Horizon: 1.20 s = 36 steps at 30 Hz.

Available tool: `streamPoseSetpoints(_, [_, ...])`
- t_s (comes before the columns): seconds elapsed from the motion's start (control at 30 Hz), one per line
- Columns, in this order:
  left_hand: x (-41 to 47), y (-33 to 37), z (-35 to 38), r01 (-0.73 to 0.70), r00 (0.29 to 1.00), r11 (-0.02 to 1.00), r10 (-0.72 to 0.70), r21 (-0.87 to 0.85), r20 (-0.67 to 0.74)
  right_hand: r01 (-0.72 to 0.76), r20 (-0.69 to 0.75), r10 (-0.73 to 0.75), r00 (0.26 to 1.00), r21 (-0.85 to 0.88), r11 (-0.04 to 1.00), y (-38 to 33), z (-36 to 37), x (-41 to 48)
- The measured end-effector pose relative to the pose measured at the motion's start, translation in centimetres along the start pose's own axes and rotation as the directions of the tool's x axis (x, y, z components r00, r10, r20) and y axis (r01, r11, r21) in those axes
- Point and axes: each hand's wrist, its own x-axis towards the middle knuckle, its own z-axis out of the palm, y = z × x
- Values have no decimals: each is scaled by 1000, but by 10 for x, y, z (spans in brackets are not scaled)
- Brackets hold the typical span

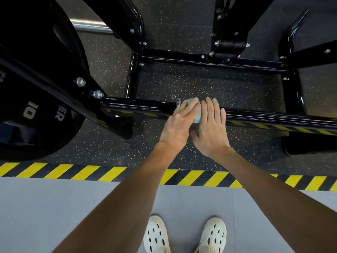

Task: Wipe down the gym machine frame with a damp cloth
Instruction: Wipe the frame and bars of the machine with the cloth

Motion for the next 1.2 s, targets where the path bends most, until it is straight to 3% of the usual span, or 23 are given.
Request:
streamPoseSetpoints(0.1, [-5, -18, -15, -65, 998, 995, 64, 73, 16, 11, 23, -11, 1000, -9, 1000, 0, -4, 0])
streamPoseSetpoints(0.23, [-25, -75, -43, 41, 997, 992, -32, 116, -75, 13, 20, -13, 1000, 11, 1000, -1, -7, -2])
streamPoseSetpoints(0.37, [-30, -98, -44, 42, 989, 990, -22, 131, -148, 26, 33, -28, 999, 35, 999, 0, -11, -2])
streamPoseSetpoints(0.6, [-2, -21, -7, 62, 997, 988, -57, 140, -44, 97, 60, -117, 991, 267, 959, 17, -28, -3])
streamPoseSetpoints(0.9, [37, 82, 40, 27, 999, 997, -25, -75, 26, -30, -57, 90, 994, 662, 749, 57, -53, -30])
streamPoseSetpoints(0.97, [39, 90, 38, 75, 997, 979, -78, -190, -8, -84, -20, 131, 991, 670, 738, 70, -59, -36])
streamPoseSetpoints(1.03, [43, 95, 29, 227, 972, 929, -236, -292, 5, -145, -4, 203, 979, 687, 712, 78, -64, -43])
streamPoseSetpoints(1.1, [41, 102, 19, 346, 928, 834, -371, -430, 27, -222, 81, 265, 961, 795, 565, 82, -72, -53])
streamPoseSetpoints(1.2, [30, 124, -2, 309, 937, 774, -346, -552, 40, -287, 222, 288, 931, 935, 207, 85, -91, -67])
